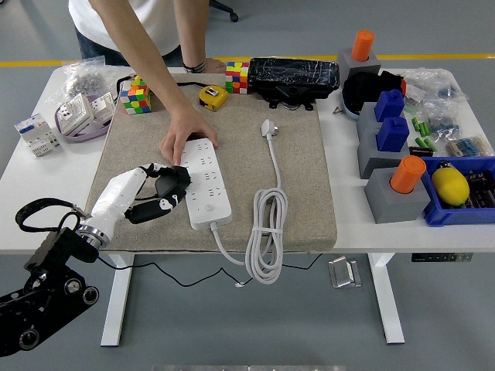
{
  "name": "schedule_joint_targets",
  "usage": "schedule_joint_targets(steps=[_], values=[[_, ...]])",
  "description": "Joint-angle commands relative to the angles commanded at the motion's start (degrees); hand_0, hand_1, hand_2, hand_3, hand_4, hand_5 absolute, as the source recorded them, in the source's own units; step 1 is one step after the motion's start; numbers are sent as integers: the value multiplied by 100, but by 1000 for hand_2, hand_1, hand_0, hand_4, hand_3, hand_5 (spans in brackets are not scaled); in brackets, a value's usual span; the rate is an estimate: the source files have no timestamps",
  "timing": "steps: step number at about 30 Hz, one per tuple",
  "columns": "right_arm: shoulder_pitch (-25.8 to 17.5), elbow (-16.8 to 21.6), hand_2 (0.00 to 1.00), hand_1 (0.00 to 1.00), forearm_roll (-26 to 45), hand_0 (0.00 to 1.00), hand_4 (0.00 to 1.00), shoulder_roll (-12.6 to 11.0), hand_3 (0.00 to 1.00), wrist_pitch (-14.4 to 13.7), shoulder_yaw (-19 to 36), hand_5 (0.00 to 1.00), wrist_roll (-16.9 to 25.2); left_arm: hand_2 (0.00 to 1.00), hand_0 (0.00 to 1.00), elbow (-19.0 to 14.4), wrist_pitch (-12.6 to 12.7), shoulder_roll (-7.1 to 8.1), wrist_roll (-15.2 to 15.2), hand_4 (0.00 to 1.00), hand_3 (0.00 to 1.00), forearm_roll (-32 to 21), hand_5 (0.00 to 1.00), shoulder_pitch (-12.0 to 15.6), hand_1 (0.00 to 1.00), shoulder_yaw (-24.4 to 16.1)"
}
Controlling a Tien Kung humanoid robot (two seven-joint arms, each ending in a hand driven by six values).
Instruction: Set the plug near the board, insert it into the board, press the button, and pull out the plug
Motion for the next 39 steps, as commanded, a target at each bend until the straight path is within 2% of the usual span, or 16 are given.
schedule_joint_targets(steps=[8, 22, 39], values=[[-18, 1, 652, 679, -6, 617, 975, 13, 566, -1, 29, 588, -1, 765, 729, 23, -47, -82, 14, 773, 752, -31, 703, -70, 763, 103], [-14, 7, 652, 679, -7, 618, 974, 29, 565, 2, 62, 587, -4, 757, 730, 43, -94, -253, -56, 767, 753, -106, 695, -351, 758, 309], [-10, 6, 651, 677, -2, 611, 972, 29, 565, 2, 66, 583, -6, 747, 725, 105, -127, -382, -42, 747, 748, -79, 678, -602, 749, 535]])
